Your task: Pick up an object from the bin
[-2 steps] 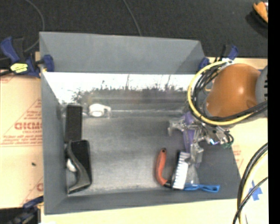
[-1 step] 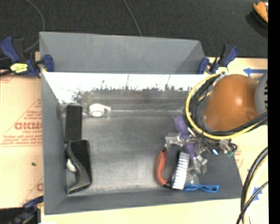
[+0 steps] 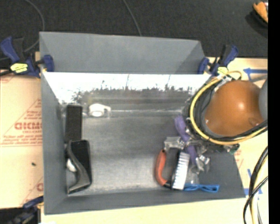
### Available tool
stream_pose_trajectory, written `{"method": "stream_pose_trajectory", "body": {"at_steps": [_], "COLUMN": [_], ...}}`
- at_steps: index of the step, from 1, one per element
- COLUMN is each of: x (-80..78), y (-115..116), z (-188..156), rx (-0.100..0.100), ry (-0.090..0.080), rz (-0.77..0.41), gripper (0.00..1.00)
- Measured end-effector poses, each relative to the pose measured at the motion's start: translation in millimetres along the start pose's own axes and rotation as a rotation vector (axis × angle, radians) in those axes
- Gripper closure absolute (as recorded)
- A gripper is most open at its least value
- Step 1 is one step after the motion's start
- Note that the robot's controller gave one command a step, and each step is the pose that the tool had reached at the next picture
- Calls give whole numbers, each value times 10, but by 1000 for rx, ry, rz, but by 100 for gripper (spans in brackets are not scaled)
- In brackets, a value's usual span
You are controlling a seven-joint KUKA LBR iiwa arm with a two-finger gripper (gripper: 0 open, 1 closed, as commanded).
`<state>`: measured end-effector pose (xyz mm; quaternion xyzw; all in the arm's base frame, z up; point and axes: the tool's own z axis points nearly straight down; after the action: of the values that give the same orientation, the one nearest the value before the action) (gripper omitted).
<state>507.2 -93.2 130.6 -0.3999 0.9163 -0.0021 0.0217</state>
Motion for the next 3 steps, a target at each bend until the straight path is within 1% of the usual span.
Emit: {"method": "stream_pose_trajectory", "body": {"at_steps": [1,2,3], "x": [27,-18,-19], "y": [-63,64,64], "z": [613,595,595], "rx": [-24,4,4], "ry": [36,-5,-5], "rz": [-289,-411,-411], "gripper": [0,100,100]}}
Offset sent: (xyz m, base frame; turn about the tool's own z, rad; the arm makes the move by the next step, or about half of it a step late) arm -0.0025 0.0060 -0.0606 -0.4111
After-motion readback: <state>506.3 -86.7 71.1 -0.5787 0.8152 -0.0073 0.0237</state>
